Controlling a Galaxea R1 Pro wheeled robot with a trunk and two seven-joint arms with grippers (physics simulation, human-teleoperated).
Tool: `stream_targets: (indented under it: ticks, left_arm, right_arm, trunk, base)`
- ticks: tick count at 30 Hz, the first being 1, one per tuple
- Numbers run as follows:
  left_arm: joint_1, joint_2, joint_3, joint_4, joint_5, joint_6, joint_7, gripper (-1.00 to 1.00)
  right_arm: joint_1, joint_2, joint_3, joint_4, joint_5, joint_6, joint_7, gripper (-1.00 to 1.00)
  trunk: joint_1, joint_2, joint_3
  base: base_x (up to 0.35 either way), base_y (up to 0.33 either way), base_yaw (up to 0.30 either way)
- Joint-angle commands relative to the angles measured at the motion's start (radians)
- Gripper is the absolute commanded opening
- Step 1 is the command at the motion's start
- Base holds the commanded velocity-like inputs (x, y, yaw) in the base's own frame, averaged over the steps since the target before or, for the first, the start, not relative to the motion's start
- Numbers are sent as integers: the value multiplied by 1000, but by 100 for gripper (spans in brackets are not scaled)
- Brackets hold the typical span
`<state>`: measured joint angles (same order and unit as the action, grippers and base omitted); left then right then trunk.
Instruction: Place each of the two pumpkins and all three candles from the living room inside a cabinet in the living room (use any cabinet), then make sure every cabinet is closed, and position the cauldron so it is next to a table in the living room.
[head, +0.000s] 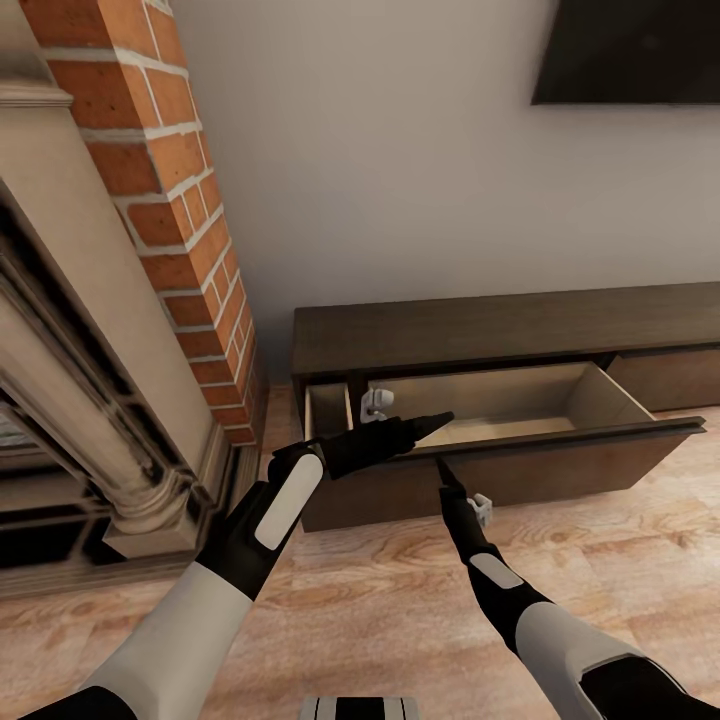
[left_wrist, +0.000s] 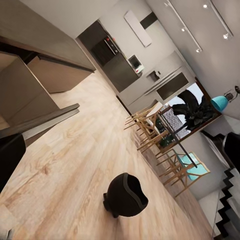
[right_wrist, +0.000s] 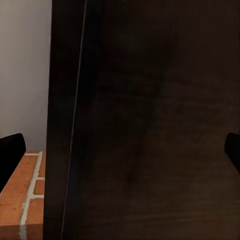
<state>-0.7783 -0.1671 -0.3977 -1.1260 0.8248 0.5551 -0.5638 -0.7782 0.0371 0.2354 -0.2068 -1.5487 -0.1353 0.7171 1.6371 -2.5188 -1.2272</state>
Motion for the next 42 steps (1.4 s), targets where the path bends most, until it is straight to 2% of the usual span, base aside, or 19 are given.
stream_targets:
  ticks: [1, 15, 24, 31, 38, 42]
  left_arm:
    - [0, 0, 0, 0, 8, 8, 1, 100]
    - [0, 0, 0, 0, 8, 8, 1, 100]
    - [3, 51, 50, -33, 6, -1, -12, 100]
    - [4, 91, 57, -17, 3, -6, -30, 100]
    - [3, 130, 59, -55, 3, -6, -52, 100]
    - [3, 145, 59, -61, 3, -6, -53, 100]
  right_arm:
    - [-1, 0, 9, 1, -7, -7, 2, 100]
    - [-1, 0, 8, 0, -7, -9, 2, 100]
    - [0, -6, 33, 38, 6, -14, 1, 100]
    - [17, -6, 73, 77, 7, -15, 2, 100]
    - [19, -6, 113, 87, 7, -15, 2, 100]
    - [19, -6, 115, 87, 7, -15, 6, 100]
  trunk:
    - [0, 0, -1]
    - [0, 0, -1]
    - [0, 0, -1]
    - [0, 0, -1]
    - [0, 0, 2]
    - [0, 0, 2]
  base:
    - [0, 0, 0]
    - [-78, 0, 0]
    - [0, 0, 0]
    - [0, 0, 0]
    - [-92, 24, 0]
    - [-53, 16, 0]
